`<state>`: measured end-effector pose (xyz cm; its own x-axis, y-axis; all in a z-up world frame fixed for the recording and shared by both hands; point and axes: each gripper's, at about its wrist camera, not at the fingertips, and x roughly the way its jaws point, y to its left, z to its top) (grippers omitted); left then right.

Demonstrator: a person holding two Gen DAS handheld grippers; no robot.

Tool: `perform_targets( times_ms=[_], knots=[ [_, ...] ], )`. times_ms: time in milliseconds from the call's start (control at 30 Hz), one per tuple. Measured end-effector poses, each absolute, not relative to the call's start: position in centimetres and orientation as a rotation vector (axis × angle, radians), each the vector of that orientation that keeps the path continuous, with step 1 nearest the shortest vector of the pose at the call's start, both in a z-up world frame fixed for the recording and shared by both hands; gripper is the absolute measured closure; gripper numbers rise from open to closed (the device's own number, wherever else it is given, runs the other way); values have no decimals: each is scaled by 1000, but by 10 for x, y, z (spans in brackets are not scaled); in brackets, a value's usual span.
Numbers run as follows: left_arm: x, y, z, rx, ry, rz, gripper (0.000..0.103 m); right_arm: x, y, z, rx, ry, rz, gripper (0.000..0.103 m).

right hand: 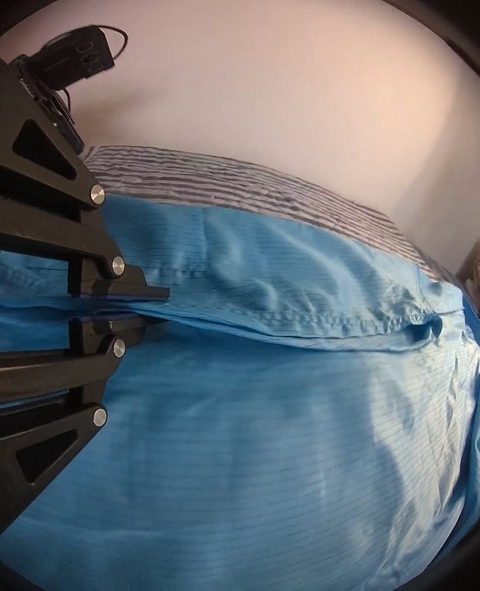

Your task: Fold large clothes

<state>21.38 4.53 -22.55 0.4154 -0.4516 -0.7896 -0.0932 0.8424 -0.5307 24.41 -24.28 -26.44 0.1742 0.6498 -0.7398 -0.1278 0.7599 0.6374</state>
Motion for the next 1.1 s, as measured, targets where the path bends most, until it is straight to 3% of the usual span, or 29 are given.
perform_targets(
  times_ms=[33,67,167,233,300,333,400,433,467,500,833,933,1000,1033,1100],
  knots=[
    [217,46,-232,-581,1144,-248,102,237,-244,-259,468,1287,585,70],
    [216,46,-234,-600,1149,-250,101,234,-247,-257,450,1291,591,66],
    [222,42,-247,-686,1188,-275,100,211,-254,-246,383,1316,632,66],
    [226,37,-256,-733,1212,-297,93,198,-255,-247,356,1344,646,67],
    [226,32,-259,-759,1213,-306,70,190,-257,-251,370,1370,665,69],
    [226,30,-262,-778,1209,-307,70,185,-259,-254,383,1382,670,71],
    [229,25,-266,-795,1204,-317,70,177,-259,-262,399,1395,683,76],
    [230,21,-265,-770,1204,-307,70,174,-258,-266,407,1401,694,86],
    [231,18,-265,-738,1202,-297,83,171,-256,-270,416,1407,707,96],
    [232,14,-264,-704,1205,-286,97,169,-252,-273,418,1411,712,100],
    [230,-9,-260,-455,1185,-206,97,158,-230,-273,278,1360,671,103],
    [222,-9,-246,-421,1148,-197,97,150,-226,-261,243,1321,709,97],
    [215,-11,-232,-390,1107,-197,97,145,-230,-249,223,1284,716,82],
    [211,-13,-223,-378,1078,-204,97,142,-236,-239,212,1238,708,68],
    [207,-23,-210,-343,1035,-226,97,137,-247,-224,191,1162,669,62]
  ],
)
